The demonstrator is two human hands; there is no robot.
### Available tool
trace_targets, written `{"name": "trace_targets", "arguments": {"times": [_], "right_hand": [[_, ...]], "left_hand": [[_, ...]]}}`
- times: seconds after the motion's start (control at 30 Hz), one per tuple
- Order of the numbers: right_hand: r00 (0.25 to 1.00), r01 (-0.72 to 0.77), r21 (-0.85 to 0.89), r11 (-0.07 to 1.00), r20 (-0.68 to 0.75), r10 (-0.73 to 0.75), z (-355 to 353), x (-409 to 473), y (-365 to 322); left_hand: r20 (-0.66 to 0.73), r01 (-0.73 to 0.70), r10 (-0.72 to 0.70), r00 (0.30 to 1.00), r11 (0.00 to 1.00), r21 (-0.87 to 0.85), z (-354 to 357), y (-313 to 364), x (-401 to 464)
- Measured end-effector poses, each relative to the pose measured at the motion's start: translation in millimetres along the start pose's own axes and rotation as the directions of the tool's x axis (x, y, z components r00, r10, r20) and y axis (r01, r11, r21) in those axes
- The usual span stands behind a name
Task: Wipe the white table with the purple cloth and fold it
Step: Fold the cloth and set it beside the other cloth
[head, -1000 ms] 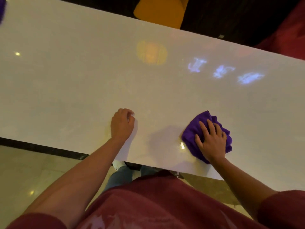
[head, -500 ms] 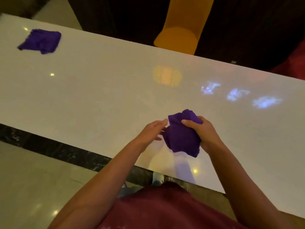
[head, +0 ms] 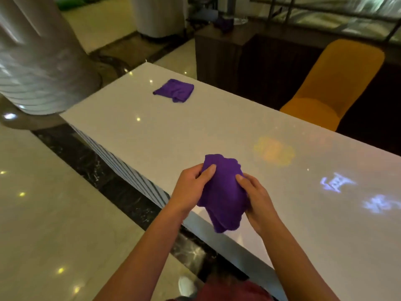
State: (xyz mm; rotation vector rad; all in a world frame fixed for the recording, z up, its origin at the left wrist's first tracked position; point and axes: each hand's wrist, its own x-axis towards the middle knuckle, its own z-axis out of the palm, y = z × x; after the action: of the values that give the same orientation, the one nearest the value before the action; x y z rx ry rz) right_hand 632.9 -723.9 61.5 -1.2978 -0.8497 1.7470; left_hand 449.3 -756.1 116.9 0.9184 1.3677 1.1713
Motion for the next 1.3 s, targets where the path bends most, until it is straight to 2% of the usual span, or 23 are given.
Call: {"name": "trace_targets", "arguments": {"times": [0.17, 0.37, 0.53, 0.63, 0.73, 0.8, 0.9, 1.0, 1.13, 1.23, 1.3], "right_hand": [[0.993, -0.068, 0.049, 0.997, 0.103, 0.062, 92.2, 1.6, 31.9], [0.938, -0.314, 0.252, 0.915, 0.233, 0.257, 171.1, 28.5, 46.3], [0.959, -0.208, 0.114, 0.971, 0.217, 0.180, 222.4, 88.0, 44.0], [0.988, -0.054, 0.048, 0.997, 0.149, 0.046, 255.7, 133.1, 45.8], [0.994, 0.065, 0.003, 0.998, 0.084, -0.065, 301.1, 180.0, 43.1], [0.991, 0.126, -0.081, 0.989, 0.064, -0.120, 333.5, 208.1, 39.3], [0.987, 0.146, -0.106, 0.984, 0.087, -0.137, 379.5, 244.4, 23.7], [0.988, 0.151, -0.132, 0.980, 0.056, -0.145, 412.4, 270.0, 3.0], [0.985, 0.166, -0.223, 0.961, -0.008, -0.172, 441.7, 301.9, -9.9], [0.965, 0.207, -0.447, 0.870, -0.056, -0.258, 465.4, 326.9, -9.3], [0.958, 0.174, -0.601, 0.780, -0.082, -0.276, 484.1, 351.4, -9.4]], "left_hand": [[-0.110, -0.044, 0.042, 0.993, 0.999, -0.018, -82.1, 18.2, -10.4], [-0.233, -0.021, -0.010, 0.972, 0.991, -0.128, -164.3, 21.9, 16.3], [-0.285, 0.013, -0.013, 0.958, 1.000, -0.001, -233.6, 16.3, 76.2], [-0.361, 0.073, -0.046, 0.931, 0.995, 0.063, -283.4, 10.4, 127.3], [-0.439, 0.140, -0.107, 0.892, 0.989, 0.044, -332.4, 11.0, 169.1], [-0.396, 0.125, -0.111, 0.911, 0.992, 0.010, -364.8, 17.4, 191.8], [-0.208, 0.062, -0.068, 0.976, 0.998, -0.031, -411.7, 39.3, 226.4], [-0.045, 0.059, -0.056, 0.997, 0.997, 0.057, -444.5, 56.3, 266.2], [0.048, 0.054, -0.065, 0.997, 0.976, 0.209, -475.8, 63.2, 330.2], [0.163, -0.026, -0.035, 0.986, 0.934, 0.356, -493.6, 62.1, 386.0], [0.226, -0.106, 0.002, 0.974, 0.887, 0.449, -504.7, 62.1, 430.1]]}}
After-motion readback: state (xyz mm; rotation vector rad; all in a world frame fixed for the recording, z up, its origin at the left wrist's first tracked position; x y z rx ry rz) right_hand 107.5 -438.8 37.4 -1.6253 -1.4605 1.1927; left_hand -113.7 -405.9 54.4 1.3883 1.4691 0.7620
